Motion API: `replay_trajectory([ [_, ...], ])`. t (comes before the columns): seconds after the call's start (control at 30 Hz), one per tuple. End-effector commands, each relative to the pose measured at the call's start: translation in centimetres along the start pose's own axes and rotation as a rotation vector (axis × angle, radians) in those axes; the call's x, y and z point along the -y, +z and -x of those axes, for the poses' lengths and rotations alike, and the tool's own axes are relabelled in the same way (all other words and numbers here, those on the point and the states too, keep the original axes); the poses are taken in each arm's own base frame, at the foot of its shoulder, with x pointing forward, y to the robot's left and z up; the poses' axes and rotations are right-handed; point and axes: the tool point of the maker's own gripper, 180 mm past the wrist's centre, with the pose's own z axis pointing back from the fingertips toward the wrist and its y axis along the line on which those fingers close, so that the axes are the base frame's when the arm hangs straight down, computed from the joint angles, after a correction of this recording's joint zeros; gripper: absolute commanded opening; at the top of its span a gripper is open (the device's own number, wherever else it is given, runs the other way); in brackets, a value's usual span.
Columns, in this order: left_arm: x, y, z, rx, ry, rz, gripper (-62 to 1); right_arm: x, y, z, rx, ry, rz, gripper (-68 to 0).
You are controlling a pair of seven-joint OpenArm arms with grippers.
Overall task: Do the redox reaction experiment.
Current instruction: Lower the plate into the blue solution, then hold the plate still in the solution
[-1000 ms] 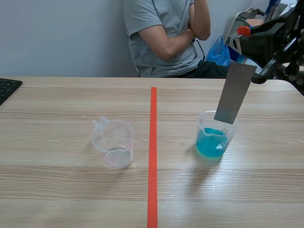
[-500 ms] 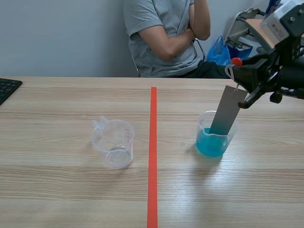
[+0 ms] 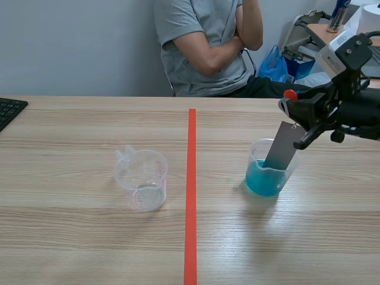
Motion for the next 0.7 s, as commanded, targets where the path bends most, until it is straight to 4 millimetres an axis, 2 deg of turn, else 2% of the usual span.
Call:
replay_trajectory([
  [0.0,0.1,-0.1,-0.5,0.018,0.0,0.006,-56.2,1.0,0.2,-1.2,0.028,0.018,0.019,-66.2],
  [0.43,0.9,-0.5,-0.4,0.056,0.076,-0.031,-56.2,1.0,0.2,-1.2,0.028,0.018,0.019,-66.2],
  [0.67,-0.2,-1.4,-1.4,0.066,0.061,-0.054,-56.2,1.0,0.2,-1.1,0.024,0.018,0.019,-66.2],
])
